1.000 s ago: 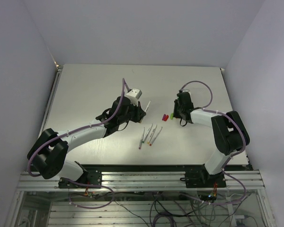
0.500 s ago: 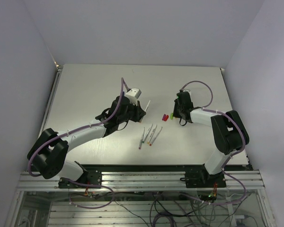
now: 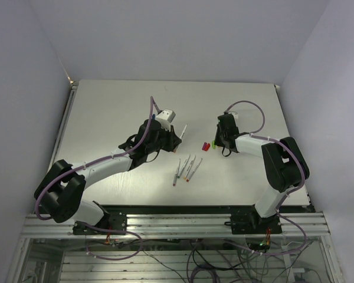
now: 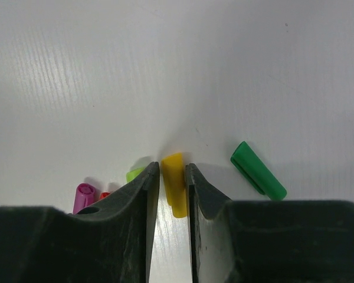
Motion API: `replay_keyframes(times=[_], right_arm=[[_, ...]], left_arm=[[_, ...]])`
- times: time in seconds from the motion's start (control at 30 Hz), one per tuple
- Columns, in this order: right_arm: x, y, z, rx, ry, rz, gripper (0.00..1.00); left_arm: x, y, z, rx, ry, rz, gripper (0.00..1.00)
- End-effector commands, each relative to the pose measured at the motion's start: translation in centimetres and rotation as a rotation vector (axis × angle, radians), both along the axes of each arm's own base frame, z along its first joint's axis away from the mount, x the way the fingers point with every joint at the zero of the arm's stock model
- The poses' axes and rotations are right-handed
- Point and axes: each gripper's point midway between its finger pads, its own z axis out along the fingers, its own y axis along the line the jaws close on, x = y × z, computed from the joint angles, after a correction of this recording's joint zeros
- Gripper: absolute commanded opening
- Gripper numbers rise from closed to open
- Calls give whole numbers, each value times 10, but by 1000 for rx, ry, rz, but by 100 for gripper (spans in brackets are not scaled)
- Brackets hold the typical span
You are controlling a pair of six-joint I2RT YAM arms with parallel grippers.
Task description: Insert the pens into the pen caps
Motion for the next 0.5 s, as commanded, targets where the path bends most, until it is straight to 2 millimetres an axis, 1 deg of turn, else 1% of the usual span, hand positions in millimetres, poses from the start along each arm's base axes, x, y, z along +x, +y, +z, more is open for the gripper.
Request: replay_keyframes(times=[0.0, 0.37, 0.4, 0.47], right_arm=[[-84, -29, -64, -128, 352, -28, 24], [-100, -27, -72, -188, 412, -27, 20], [-102, -26, -72, -196, 419, -24, 19], [-106, -25, -73, -221, 437, -25, 11]], left_arm=[[1, -5, 7, -41, -13, -21, 7], [4, -4, 8, -47, -14, -13, 7], [4, -4, 7, -46, -14, -13, 7], [4, -4, 5, -44, -7, -13, 7]])
